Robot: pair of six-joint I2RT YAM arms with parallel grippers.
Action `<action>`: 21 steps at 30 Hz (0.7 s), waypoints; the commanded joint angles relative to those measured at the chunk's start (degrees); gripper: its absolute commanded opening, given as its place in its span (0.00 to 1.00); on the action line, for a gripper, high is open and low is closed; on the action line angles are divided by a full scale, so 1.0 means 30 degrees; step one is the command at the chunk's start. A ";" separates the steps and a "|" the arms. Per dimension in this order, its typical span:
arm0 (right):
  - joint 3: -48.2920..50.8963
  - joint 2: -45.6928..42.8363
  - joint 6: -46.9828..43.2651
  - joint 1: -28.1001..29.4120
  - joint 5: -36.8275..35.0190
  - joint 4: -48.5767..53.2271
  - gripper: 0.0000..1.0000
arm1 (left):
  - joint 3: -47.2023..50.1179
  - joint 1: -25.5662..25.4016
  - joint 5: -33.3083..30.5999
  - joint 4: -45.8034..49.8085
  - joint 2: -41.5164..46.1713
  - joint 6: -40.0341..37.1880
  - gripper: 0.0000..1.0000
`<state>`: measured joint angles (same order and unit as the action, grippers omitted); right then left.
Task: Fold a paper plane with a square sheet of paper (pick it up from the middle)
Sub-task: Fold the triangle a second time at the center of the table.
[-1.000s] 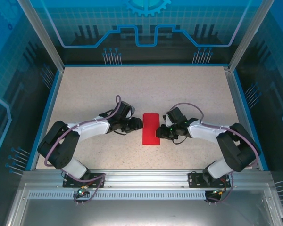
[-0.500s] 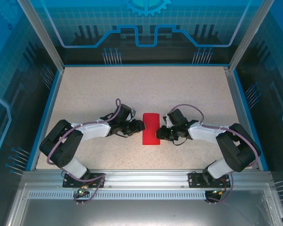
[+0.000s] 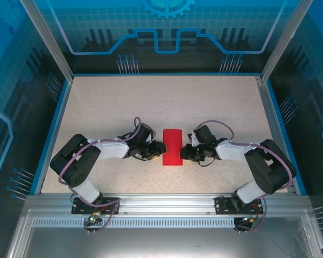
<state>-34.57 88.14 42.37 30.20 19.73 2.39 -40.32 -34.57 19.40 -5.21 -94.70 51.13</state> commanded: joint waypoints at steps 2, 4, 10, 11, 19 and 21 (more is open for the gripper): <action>-0.0199 0.0445 -0.0376 -0.0351 0.0745 -0.0278 0.26 | 0.0208 -0.0543 0.0690 -0.0475 -0.0410 0.0275 0.46; -0.0057 0.0445 -0.0445 -0.0441 0.0775 -0.0298 0.25 | 0.0132 -0.0690 0.0682 -0.0407 -0.0569 0.0347 0.45; 0.0314 0.0343 -0.0504 -0.0745 0.1054 -0.0471 0.25 | 0.0228 -0.0778 0.0783 -0.0698 -0.0691 0.0682 0.45; 0.0398 0.0328 -0.0507 -0.0787 0.1113 -0.0602 0.25 | 0.0182 -0.0801 0.0868 -0.0738 -0.0719 0.0682 0.45; 0.0612 0.0445 -0.0497 -0.0981 0.1803 -0.1147 0.25 | -0.0067 -0.1071 0.1034 -0.0750 -0.0819 0.0668 0.44; 0.0654 0.0442 -0.0457 -0.0984 0.1788 -0.1178 0.24 | -0.0067 -0.1101 0.1012 -0.0781 -0.0781 0.0712 0.43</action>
<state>-33.45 88.53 41.76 28.05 23.27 -0.14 -40.32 -36.86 20.03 -7.88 -96.01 52.62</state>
